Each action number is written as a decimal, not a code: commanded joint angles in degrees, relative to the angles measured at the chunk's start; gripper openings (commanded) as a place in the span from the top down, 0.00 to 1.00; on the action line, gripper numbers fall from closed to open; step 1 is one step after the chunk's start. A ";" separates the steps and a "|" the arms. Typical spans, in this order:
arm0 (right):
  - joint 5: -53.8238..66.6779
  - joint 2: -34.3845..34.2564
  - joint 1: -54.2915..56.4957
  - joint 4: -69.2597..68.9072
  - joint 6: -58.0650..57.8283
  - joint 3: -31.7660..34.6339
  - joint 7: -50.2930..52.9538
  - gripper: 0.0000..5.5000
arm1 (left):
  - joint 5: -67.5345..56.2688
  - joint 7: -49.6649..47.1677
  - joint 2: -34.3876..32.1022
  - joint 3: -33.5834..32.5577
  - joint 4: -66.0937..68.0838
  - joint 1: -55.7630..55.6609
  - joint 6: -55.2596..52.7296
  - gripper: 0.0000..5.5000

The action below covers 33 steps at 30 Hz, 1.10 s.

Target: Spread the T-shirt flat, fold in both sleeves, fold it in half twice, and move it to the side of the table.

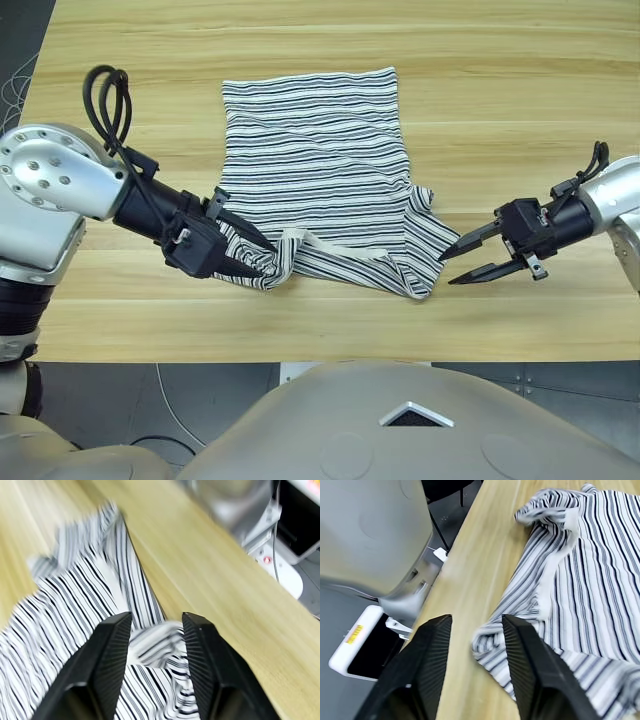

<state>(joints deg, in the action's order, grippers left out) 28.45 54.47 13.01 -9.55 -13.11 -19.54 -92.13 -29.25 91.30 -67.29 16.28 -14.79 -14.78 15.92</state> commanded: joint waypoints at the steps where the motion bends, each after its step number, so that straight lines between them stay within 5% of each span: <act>1: 2.43 -0.94 2.76 -0.36 1.44 1.00 0.16 0.63 | -8.24 1.17 -2.01 -3.72 -2.21 -0.89 -0.47 0.61; 3: 0.59 -6.65 6.29 3.53 3.32 2.87 4.50 0.63 | -4.60 -1.65 2.29 -4.01 1.84 -4.32 -2.20 0.61; 9: -16.93 -25.49 17.30 27.69 16.55 2.07 30.62 0.63 | 39.03 -39.59 24.56 9.19 39.93 -22.32 -7.53 0.61; 16: -31.51 -36.24 26.69 57.29 30.55 -3.47 39.23 0.63 | 50.43 -46.25 38.51 17.26 65.36 -23.93 3.30 0.61; 22: -41.26 -39.73 33.97 76.92 32.69 -5.76 47.61 0.63 | 60.17 -61.06 45.35 21.50 85.61 -30.64 2.52 0.61; 27: -46.76 -40.04 38.62 83.99 29.13 -5.28 61.27 0.63 | 59.25 -65.27 46.44 18.35 90.97 -33.78 0.42 0.61; 33: -35.29 -42.36 38.44 76.47 47.65 4.88 51.15 0.63 | 59.82 -63.69 46.48 17.70 91.02 -33.52 2.12 0.61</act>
<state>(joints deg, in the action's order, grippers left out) -9.79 12.63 51.23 69.72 30.90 -16.71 -36.29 28.40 25.01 -20.74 33.21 74.00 -51.32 19.04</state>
